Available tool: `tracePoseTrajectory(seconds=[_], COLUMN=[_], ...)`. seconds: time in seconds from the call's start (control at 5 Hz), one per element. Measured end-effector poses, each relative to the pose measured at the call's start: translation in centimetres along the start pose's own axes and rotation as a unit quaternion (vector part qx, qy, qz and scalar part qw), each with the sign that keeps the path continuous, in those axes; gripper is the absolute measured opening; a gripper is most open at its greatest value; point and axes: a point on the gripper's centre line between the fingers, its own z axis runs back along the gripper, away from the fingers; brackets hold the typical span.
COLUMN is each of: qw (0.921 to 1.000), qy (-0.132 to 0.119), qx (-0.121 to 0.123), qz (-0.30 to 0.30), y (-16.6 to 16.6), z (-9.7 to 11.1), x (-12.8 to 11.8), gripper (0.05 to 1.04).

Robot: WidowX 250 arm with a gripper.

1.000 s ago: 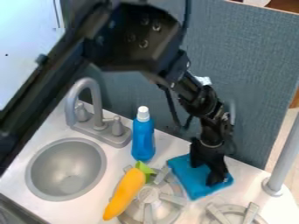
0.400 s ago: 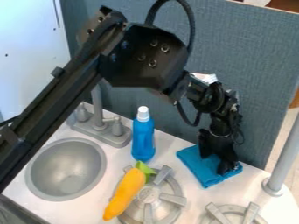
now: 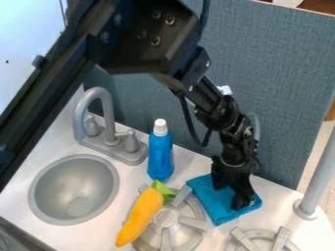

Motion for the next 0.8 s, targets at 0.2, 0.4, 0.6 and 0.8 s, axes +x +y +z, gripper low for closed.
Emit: tracePoseTrajectory(seconds=[0.2, 0.4, 0.6, 0.8], qw=[0.9998, 0.9996, 0.9996, 0.9999], qy=[0.005, 0.007, 0.004, 0.000], qx=[-0.008, -0.012, -0.009, 0.003], qz=[-0.017, -0.025, -0.026, -0.014], y=[-1.1, -1.7, -1.6, -0.8], z=[0.1, 0.2, 0.2, -0.2], x=[-1.6, -2.2, -2.0, 0.1], gripper=[1.001, 1.001, 1.000, 1.001])
